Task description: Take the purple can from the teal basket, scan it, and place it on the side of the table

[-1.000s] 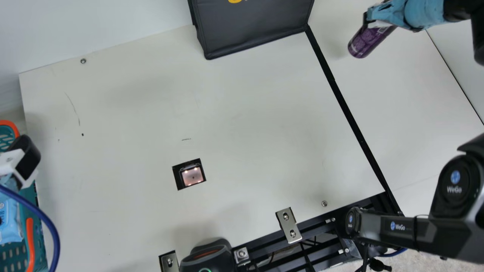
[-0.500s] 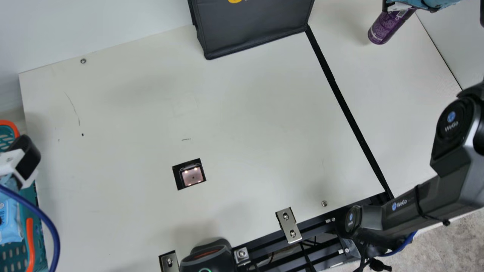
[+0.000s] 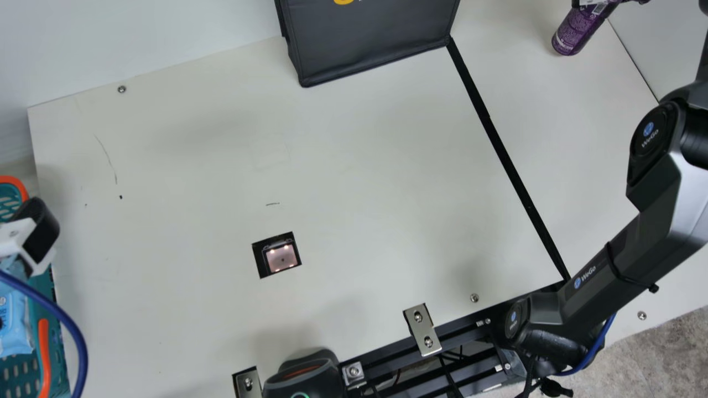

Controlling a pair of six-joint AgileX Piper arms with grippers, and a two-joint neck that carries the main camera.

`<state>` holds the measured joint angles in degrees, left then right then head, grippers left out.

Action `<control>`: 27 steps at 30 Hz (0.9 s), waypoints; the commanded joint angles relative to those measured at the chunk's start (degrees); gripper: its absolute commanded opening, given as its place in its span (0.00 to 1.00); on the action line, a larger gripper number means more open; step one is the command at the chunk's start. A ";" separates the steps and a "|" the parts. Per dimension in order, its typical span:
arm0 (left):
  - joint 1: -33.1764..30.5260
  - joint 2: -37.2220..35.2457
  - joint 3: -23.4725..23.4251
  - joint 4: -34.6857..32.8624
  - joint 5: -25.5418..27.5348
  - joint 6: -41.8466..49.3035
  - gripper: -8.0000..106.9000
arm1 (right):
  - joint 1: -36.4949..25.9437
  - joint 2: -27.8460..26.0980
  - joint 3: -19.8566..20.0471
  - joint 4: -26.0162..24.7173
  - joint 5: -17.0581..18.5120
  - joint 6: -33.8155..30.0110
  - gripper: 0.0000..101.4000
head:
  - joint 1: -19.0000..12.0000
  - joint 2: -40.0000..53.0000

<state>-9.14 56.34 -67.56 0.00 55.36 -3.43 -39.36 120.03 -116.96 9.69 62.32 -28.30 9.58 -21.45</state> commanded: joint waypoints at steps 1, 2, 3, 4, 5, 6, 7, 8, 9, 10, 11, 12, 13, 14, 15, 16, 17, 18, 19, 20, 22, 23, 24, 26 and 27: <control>0.00 0.00 0.00 0.00 0.00 0.00 0.85 | -0.09 0.87 -1.38 -0.12 0.54 -0.17 0.00 | -1.66 -0.13; 0.00 0.00 0.00 0.00 0.00 0.00 0.85 | -0.11 1.29 -1.94 -0.15 0.82 -0.27 0.00 | -1.66 -0.13; 0.00 0.00 0.00 0.00 0.00 0.00 0.85 | -0.13 1.65 -2.40 -0.19 1.06 -0.36 0.00 | -1.66 -0.13; 0.00 0.00 0.00 0.00 0.00 0.00 0.85 | -0.13 2.01 -2.89 -0.24 1.33 -0.44 0.00 | -1.66 -0.13; 0.00 0.00 0.00 0.00 0.00 0.00 0.85 | -0.13 2.31 -3.29 -0.27 1.56 -0.50 0.00 | -1.66 -0.13; 0.00 0.00 0.00 0.00 0.00 0.00 0.85 | -0.13 2.54 -3.52 -0.29 1.71 -0.57 0.00 | -1.66 -0.13; 0.00 0.00 0.00 0.00 0.00 0.00 0.85 | -0.11 2.77 -3.81 -0.31 1.91 -0.61 0.00 | -1.66 -0.13; 0.00 0.00 0.00 0.00 0.00 0.00 0.85 | -0.08 2.93 -3.97 -0.34 2.06 -0.65 0.00 | -1.66 -0.13; 0.00 0.00 0.00 0.00 0.00 0.00 0.85 | -0.05 3.06 -4.08 -0.36 2.20 -0.67 0.03 | -1.66 -0.13; 0.00 0.00 0.00 0.00 0.00 0.00 0.85 | 0.00 3.16 -4.18 -0.40 2.33 -0.67 0.07 | -1.66 -0.13; 0.00 0.00 0.00 0.00 0.00 0.00 0.85 | 0.05 3.19 -4.15 -0.43 2.38 -0.67 0.10 | -1.66 -0.13; 0.00 0.00 0.00 0.00 0.00 0.00 0.85 | 0.11 3.19 -4.10 -0.48 2.42 -0.69 0.13 | -1.66 -0.13; 0.00 0.00 0.00 0.00 0.00 0.00 0.85 | 0.18 3.19 -4.03 -0.54 2.47 -0.70 0.16 | -1.66 -0.13; 0.00 0.00 0.00 0.00 0.00 0.00 0.85 | 0.24 3.17 -3.93 -0.60 2.47 -0.70 0.20 | -1.66 -0.13; 0.00 0.00 0.00 0.00 0.00 0.00 0.85 | 0.30 3.16 -3.85 -0.65 2.49 -0.70 0.23 | -1.66 -0.13; 0.00 0.00 0.00 0.00 0.00 0.00 0.85 | 0.36 3.14 -3.74 -0.71 2.49 -0.70 0.26 | -1.66 -0.13; 0.00 0.00 0.00 0.00 0.00 0.00 0.85 | 0.40 3.10 -3.61 -0.76 2.47 -0.70 0.30 | -1.66 -0.13; 0.00 0.00 0.00 0.00 0.00 0.00 0.85 | 0.45 3.08 -3.50 -0.81 2.47 -0.69 0.33 | -1.66 -0.13; 0.00 0.00 0.00 0.00 0.00 0.00 0.85 | 0.49 3.03 -3.36 -0.86 2.44 -0.68 0.36 | -1.66 -0.13; 0.00 0.00 0.00 0.00 0.00 0.00 0.85 | 0.53 3.00 -3.24 -0.91 2.42 -0.65 0.39 | -1.66 -0.13; 0.00 0.00 0.00 0.00 0.00 0.00 0.85 | 0.60 2.93 -3.03 -1.02 2.36 -0.59 0.46 | -1.66 -0.13; 0.00 0.00 0.00 0.00 0.00 0.00 0.85 | 0.64 2.88 -2.90 -1.08 2.31 -0.56 0.49 | -1.66 -0.13; 0.00 0.00 0.00 0.00 0.00 0.00 0.85 | 0.67 2.86 -2.85 -1.15 2.29 -0.52 0.53 | -1.66 -0.13; 0.00 0.00 0.00 0.00 0.00 0.00 0.85 | 0.74 2.83 -2.73 -1.30 2.22 -0.43 0.59 | -1.66 -0.13; 0.00 0.00 0.00 0.00 0.00 0.00 0.85 | 0.77 2.80 -2.64 -1.37 2.16 -0.39 0.63 | -1.66 -0.13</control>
<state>-9.14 56.34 -67.56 0.00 55.36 -3.43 -38.54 122.90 -119.70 8.50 64.50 -28.75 9.58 -21.45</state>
